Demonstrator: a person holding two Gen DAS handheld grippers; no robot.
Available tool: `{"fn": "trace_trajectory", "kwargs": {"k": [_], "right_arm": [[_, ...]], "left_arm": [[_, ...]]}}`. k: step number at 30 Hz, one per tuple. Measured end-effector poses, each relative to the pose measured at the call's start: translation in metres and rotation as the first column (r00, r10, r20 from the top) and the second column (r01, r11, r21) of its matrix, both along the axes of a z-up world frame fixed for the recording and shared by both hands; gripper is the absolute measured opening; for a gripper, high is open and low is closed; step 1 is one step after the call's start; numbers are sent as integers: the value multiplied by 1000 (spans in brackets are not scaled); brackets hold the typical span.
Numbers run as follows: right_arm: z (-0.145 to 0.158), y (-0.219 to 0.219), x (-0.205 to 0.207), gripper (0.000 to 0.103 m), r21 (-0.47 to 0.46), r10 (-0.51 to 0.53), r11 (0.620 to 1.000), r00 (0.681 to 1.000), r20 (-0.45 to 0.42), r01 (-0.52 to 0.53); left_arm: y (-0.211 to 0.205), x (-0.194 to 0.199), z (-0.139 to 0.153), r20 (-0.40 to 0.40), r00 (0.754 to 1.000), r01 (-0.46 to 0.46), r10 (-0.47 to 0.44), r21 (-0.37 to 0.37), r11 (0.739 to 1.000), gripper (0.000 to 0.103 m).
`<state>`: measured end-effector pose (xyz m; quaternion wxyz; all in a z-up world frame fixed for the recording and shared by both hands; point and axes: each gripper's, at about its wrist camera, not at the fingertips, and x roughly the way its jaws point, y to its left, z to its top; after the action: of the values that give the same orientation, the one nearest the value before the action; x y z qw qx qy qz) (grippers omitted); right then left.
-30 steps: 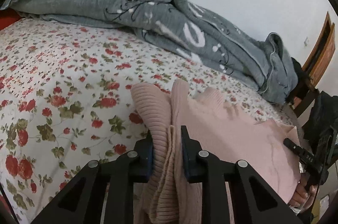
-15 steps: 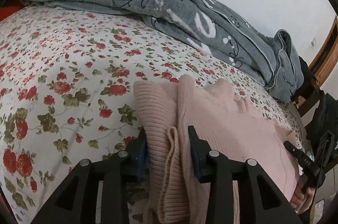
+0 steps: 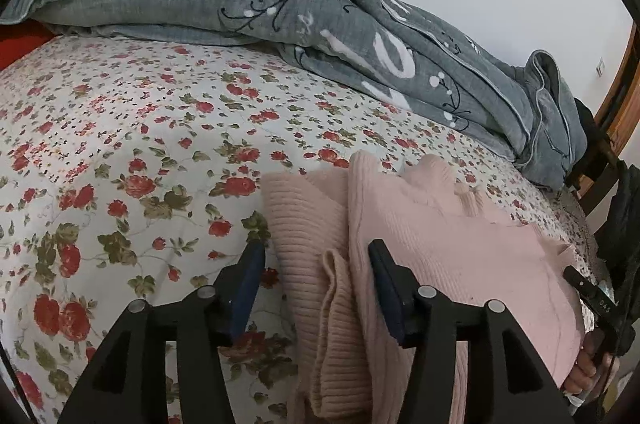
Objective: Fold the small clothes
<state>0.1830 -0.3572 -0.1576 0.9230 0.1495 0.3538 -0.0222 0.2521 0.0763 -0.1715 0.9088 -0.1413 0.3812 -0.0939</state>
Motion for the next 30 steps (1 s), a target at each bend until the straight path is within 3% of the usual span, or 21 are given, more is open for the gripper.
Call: {"fn": "trace_trajectory", "kwargs": {"k": [5, 10, 16, 22, 30], "right_arm": [[21, 7, -9, 53, -44, -14, 999, 999, 31, 15], [32, 44, -24, 54, -47, 45, 998, 998, 51, -43], [17, 129, -45, 54, -175, 203, 965, 979, 28, -195], [-4, 174, -38, 57, -309, 198, 932, 980, -10, -191], [-5, 175, 3, 57, -236, 155, 958, 986, -65, -166]], "left_arm": [[7, -2, 3, 2, 1000, 7, -7, -36, 999, 61], [6, -2, -3, -44, 998, 37, -41, -81, 996, 61], [-4, -12, -8, -68, 995, 68, -72, -52, 996, 63], [-6, -14, -9, -78, 995, 56, -59, -38, 998, 65], [-6, -12, -10, -89, 994, 60, -63, -35, 998, 66]]}}
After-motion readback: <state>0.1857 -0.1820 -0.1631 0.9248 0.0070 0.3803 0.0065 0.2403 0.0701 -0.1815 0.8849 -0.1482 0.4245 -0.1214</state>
